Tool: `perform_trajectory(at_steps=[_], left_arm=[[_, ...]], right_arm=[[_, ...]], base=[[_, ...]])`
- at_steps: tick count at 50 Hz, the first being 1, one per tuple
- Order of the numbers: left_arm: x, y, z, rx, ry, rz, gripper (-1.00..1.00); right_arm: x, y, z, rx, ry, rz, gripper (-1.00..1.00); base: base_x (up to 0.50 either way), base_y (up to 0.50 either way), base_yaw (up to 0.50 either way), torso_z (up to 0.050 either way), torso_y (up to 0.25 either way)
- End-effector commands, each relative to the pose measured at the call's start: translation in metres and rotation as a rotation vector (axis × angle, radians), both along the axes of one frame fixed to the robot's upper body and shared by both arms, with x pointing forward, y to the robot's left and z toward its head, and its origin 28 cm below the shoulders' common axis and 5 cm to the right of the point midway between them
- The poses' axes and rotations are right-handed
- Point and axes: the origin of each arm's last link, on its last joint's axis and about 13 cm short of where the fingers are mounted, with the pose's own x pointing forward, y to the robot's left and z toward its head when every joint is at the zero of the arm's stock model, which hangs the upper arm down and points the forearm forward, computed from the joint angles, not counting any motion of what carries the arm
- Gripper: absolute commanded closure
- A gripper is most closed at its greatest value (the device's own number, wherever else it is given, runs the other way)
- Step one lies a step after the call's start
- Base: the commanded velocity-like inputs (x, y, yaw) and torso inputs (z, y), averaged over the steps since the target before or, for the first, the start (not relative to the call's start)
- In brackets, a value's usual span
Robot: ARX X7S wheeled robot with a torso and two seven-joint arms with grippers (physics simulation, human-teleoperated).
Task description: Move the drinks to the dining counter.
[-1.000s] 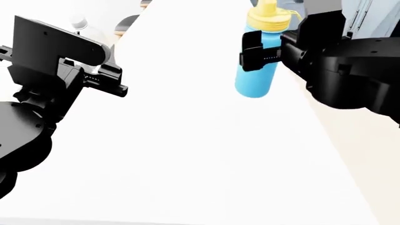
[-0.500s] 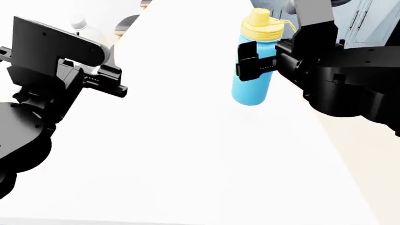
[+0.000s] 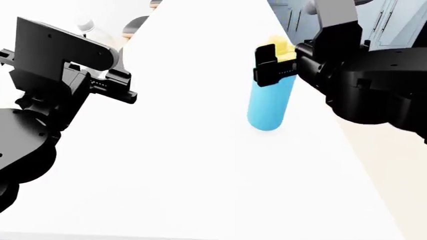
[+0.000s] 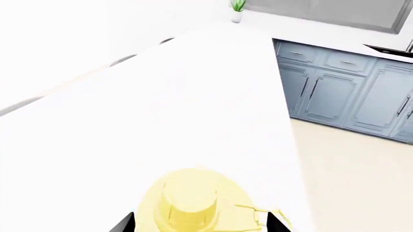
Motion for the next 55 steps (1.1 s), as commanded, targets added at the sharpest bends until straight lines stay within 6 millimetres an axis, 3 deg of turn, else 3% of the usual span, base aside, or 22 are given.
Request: perform_trajectory(at_steps=[1, 24, 42, 55], left_arm=[[-0.001, 0.002, 0.004, -0.006, -0.028, 0.021, 1.00], [-0.001, 0.002, 0.004, -0.008, -0.029, 0.019, 1.00], [0.004, -0.004, 0.000, -0.009, -0.017, -0.006, 1.00], [0.009, -0.011, -0.016, -0.045, 0.052, -0.061, 1.00]], right_arm=[[0.000, -0.001, 0.004, -0.010, -0.019, -0.014, -1.00], [-0.007, -0.001, 0.014, -0.020, -0.042, -0.011, -1.00], [-0.032, -0.003, 0.038, -0.027, -0.112, -0.008, -1.00], [-0.051, -0.008, 0.044, -0.017, -0.162, -0.035, -1.00]], base=[[0.00, 0.00, 0.00, 0.000, 0.000], [0.00, 0.00, 0.00, 0.000, 0.000], [0.00, 0.00, 0.00, 0.001, 0.001], [0.00, 0.00, 0.00, 0.000, 0.001]])
